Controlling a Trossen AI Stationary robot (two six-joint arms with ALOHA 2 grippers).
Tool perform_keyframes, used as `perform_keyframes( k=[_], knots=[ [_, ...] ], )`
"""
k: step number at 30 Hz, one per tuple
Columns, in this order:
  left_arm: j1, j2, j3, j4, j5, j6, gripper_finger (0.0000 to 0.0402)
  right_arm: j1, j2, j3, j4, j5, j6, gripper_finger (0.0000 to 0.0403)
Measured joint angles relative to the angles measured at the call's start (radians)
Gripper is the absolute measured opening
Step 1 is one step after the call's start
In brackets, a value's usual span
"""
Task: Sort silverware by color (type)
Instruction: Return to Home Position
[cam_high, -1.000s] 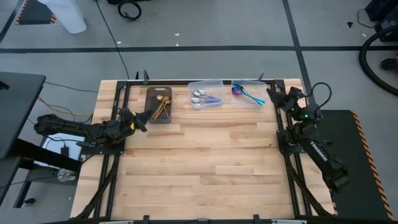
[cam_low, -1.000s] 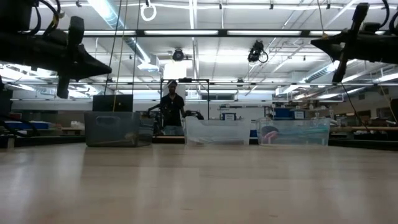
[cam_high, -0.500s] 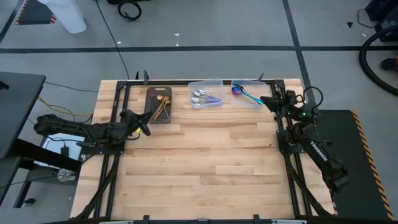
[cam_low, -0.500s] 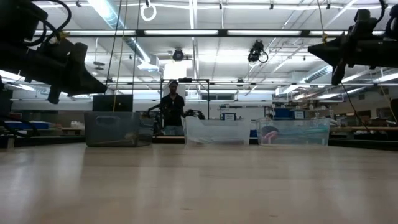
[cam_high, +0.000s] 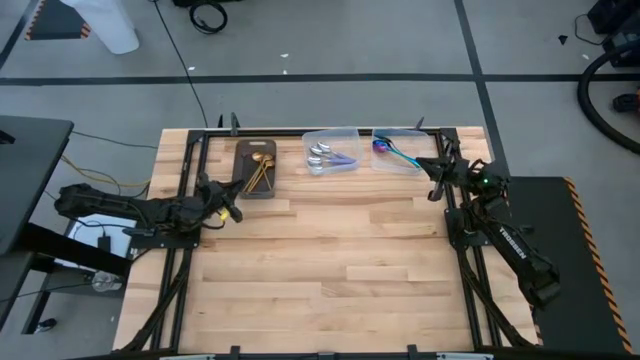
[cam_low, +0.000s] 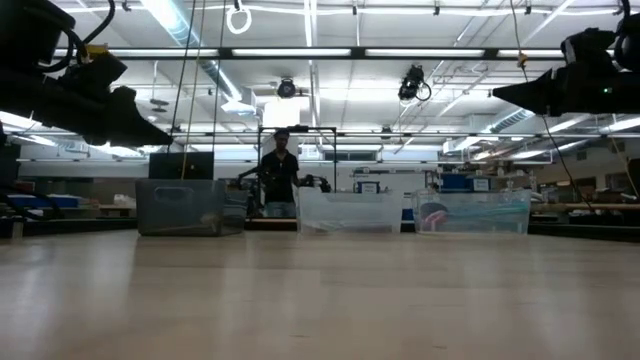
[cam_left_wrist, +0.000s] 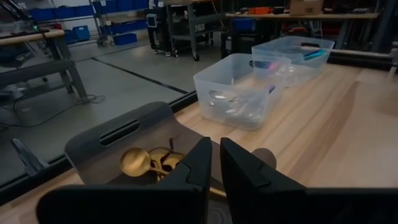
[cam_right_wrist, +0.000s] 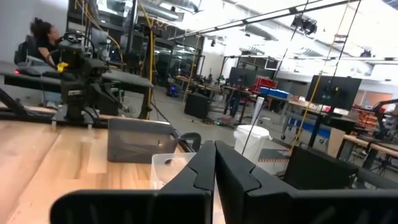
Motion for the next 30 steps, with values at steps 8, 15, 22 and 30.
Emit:
perform_keyframes(
  k=[8, 15, 22, 30],
  knots=[
    [0.000, 0.000, 0.000, 0.011, 0.001, 0.000, 0.0043, 0.000, 0.000, 0.000, 0.000, 0.000, 0.104, 0.0020],
    [0.000, 0.000, 0.000, 0.015, 0.000, 0.000, 0.0043, 0.000, 0.000, 0.000, 0.000, 0.000, 0.167, 0.0020],
    [0.000, 0.000, 0.000, 0.016, 0.000, 0.000, 0.0043, 0.000, 0.000, 0.000, 0.000, -0.001, 0.168, 0.0020],
    [0.000, 0.000, 0.000, 0.017, 0.000, 0.000, 0.0043, 0.000, 0.000, 0.000, 0.000, -0.001, 0.168, 0.0020]
  ],
)
